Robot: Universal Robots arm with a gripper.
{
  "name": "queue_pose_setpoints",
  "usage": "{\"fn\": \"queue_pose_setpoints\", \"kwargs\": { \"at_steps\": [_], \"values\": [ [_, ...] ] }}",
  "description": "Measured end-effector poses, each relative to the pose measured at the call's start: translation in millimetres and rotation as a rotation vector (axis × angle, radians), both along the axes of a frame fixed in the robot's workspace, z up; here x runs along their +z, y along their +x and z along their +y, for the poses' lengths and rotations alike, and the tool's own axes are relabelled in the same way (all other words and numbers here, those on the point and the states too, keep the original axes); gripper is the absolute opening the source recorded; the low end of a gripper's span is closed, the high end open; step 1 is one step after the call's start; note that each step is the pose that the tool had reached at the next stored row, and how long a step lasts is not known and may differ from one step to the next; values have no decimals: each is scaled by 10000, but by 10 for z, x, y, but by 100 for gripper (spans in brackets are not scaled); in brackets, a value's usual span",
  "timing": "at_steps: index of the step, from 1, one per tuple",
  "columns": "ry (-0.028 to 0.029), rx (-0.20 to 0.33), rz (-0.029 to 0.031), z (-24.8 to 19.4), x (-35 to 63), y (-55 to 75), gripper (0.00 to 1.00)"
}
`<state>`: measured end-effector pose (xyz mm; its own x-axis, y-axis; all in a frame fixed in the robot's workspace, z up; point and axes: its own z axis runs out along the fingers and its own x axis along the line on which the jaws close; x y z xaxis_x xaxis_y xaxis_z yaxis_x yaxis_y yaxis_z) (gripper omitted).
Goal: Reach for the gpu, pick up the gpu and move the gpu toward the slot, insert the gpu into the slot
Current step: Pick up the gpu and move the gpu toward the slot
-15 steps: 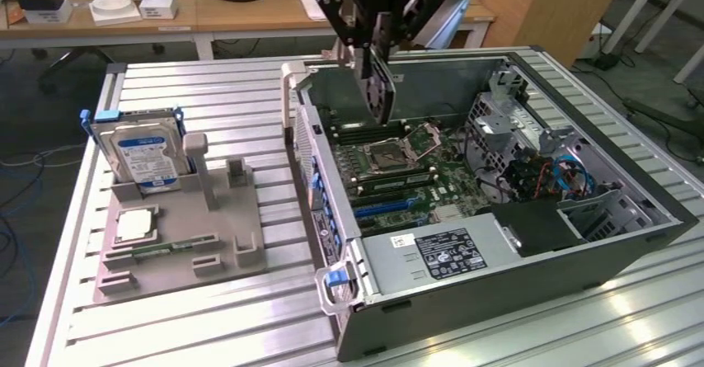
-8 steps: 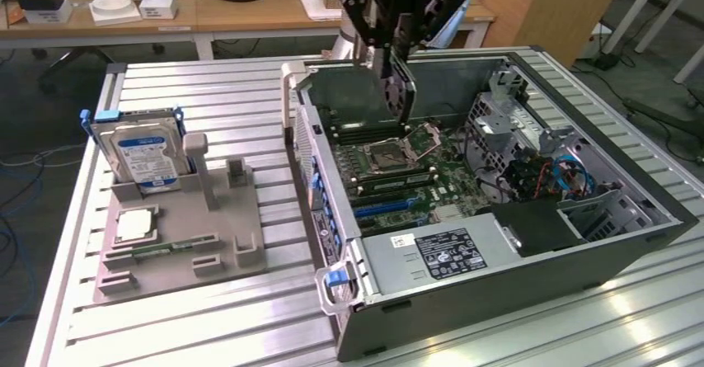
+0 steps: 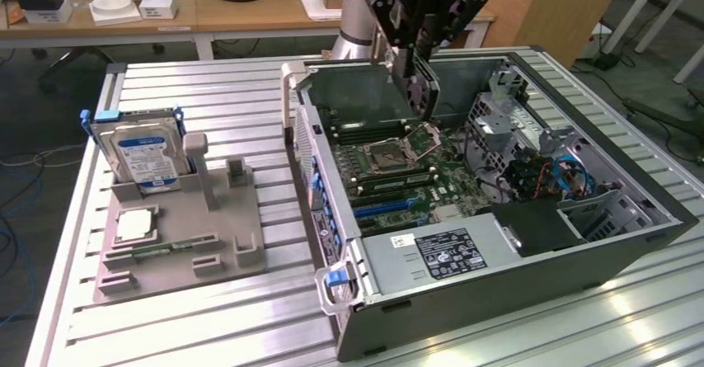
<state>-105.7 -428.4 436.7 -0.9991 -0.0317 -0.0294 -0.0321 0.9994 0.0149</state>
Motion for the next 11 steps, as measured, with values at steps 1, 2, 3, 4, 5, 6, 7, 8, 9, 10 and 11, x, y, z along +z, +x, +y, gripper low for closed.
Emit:
{"fn": "queue_pose_setpoints", "kwargs": {
  "at_steps": [1,2,3,4,5,6,7,8,9,10,11],
  "values": [
    [1,9,-1,0,-2,28,26],
    [0,16,0,0,-4,57,26],
    [1,23,0,0,-5,84,26],
    [1,30,0,0,-8,111,26],
    [1,39,-1,0,-9,135,26],
    [1,46,0,0,-11,157,26],
    [1,52,0,0,-12,177,26],
    [1,58,0,0,-13,192,26],
    [1,62,0,-1,-13,201,26],
    [1,62,0,-1,-13,201,26],
    [3,61,0,0,-14,201,26]
  ]
}}
